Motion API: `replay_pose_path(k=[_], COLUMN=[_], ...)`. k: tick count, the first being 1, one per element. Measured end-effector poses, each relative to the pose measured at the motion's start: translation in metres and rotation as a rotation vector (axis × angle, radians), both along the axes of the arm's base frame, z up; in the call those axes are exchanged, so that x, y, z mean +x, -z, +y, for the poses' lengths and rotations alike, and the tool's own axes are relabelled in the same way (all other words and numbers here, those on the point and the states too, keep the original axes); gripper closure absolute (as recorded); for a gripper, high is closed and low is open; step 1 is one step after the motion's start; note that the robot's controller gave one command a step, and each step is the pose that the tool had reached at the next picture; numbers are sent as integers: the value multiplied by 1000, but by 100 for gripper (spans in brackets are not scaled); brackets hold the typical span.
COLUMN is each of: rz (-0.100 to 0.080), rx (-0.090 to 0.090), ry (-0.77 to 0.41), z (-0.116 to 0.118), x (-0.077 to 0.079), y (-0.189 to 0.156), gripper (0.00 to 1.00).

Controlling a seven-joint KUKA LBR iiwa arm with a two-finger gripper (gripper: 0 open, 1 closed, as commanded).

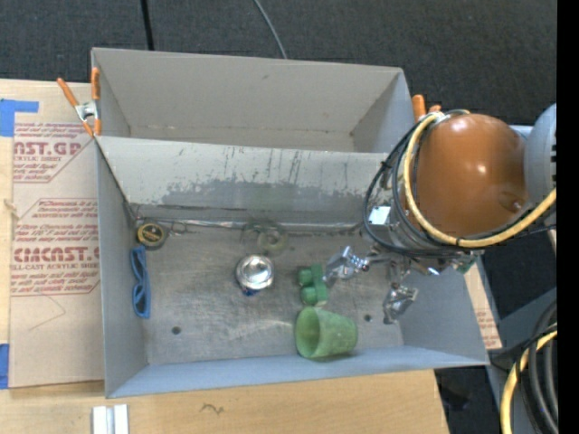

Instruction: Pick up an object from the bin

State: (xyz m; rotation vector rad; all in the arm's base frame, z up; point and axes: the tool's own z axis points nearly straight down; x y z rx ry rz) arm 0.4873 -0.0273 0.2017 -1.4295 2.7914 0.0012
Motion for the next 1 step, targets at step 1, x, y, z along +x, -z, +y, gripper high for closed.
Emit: replay_pose_path(k=[1], rz=[-5], rx=[-2], ry=[-182], z=[37], x=[0], y=[-111], gripper=[0])
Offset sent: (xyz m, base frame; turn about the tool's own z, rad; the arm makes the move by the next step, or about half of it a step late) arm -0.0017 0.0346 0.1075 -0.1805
